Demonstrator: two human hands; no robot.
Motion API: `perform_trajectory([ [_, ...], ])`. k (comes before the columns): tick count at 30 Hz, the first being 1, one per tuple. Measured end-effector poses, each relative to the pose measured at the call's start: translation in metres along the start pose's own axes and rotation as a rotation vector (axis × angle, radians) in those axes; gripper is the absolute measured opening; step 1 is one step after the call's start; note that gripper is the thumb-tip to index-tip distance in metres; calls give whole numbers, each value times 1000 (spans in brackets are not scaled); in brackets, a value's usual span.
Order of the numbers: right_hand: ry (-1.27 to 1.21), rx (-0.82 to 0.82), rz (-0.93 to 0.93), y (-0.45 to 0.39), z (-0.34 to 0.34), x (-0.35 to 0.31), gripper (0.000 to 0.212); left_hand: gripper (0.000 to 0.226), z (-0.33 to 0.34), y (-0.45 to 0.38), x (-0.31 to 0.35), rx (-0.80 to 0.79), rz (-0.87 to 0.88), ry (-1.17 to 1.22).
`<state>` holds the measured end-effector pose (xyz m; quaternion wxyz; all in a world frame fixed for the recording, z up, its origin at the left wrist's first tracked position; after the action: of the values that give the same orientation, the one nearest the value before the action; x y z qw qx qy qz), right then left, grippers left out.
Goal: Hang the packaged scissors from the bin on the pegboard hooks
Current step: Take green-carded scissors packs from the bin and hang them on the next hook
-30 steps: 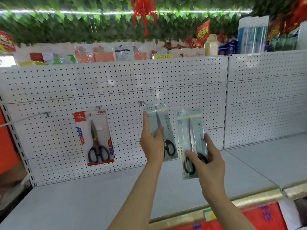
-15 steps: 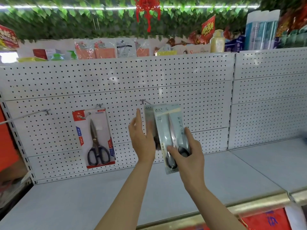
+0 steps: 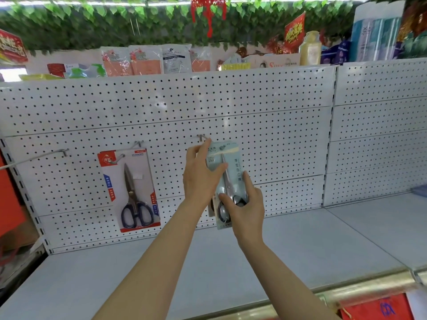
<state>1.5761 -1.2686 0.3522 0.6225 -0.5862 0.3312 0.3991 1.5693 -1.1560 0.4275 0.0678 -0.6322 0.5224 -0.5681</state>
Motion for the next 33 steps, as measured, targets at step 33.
perform_trajectory([
  [33, 1347, 269, -310, 140, -229, 62, 46, 57, 92, 214, 1, -532, 633, -100],
])
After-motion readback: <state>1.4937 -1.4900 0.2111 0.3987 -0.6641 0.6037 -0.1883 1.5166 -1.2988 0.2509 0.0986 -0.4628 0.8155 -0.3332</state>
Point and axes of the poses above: each hand's wrist, its own y-axis away from the middle knuckle, its own z-axis out of the palm, x = y × z, the point moved 1 cm from there along -y, towards the middle knuckle
